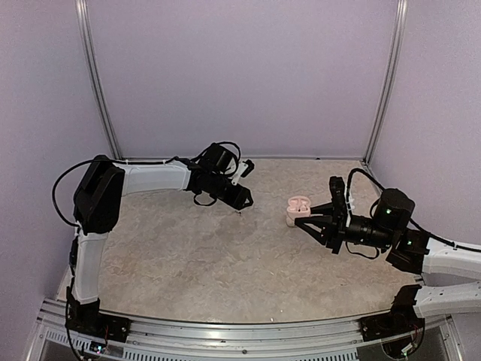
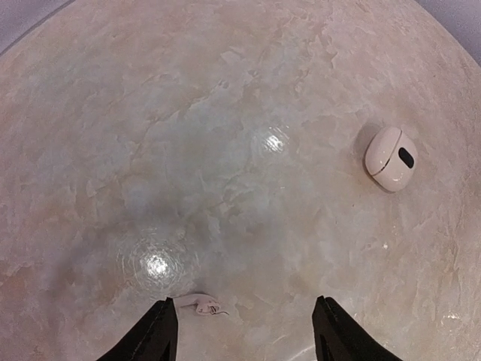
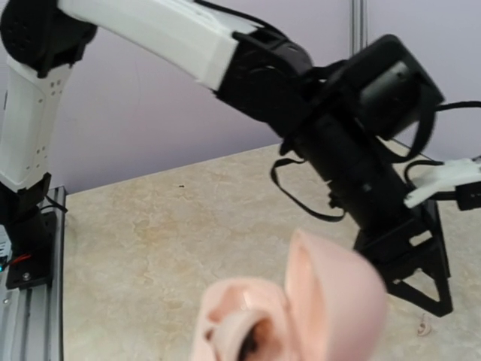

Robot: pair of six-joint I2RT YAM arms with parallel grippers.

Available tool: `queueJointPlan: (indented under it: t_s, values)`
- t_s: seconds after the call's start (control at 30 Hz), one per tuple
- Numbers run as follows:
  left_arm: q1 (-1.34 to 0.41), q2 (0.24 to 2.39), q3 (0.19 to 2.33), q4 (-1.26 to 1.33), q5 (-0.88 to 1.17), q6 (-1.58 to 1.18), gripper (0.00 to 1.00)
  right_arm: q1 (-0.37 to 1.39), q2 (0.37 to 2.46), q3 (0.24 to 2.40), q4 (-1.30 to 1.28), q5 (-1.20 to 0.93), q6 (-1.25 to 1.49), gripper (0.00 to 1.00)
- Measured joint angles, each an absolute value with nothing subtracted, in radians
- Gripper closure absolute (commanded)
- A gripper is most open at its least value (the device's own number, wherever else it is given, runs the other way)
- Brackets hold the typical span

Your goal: Insert the wireless bluetooth earbuds into the charging case

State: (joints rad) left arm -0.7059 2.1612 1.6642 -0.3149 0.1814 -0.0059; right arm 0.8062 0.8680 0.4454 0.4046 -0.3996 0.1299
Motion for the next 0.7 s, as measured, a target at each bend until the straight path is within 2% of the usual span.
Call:
queueJointPlan:
  t_s: [0.33,0.7]
  values:
    - [-0.688,2.308,1.792,-0.351,0.242,0.001,0.38,0.802,0.881,0.445,0.405,-0.409,0.135,1.0]
    - [-0.664,2.352,1.801,-0.394,0.256,-0.016,0.41,0.802,0.881,0.445,0.405,-0.416,0.148,1.0]
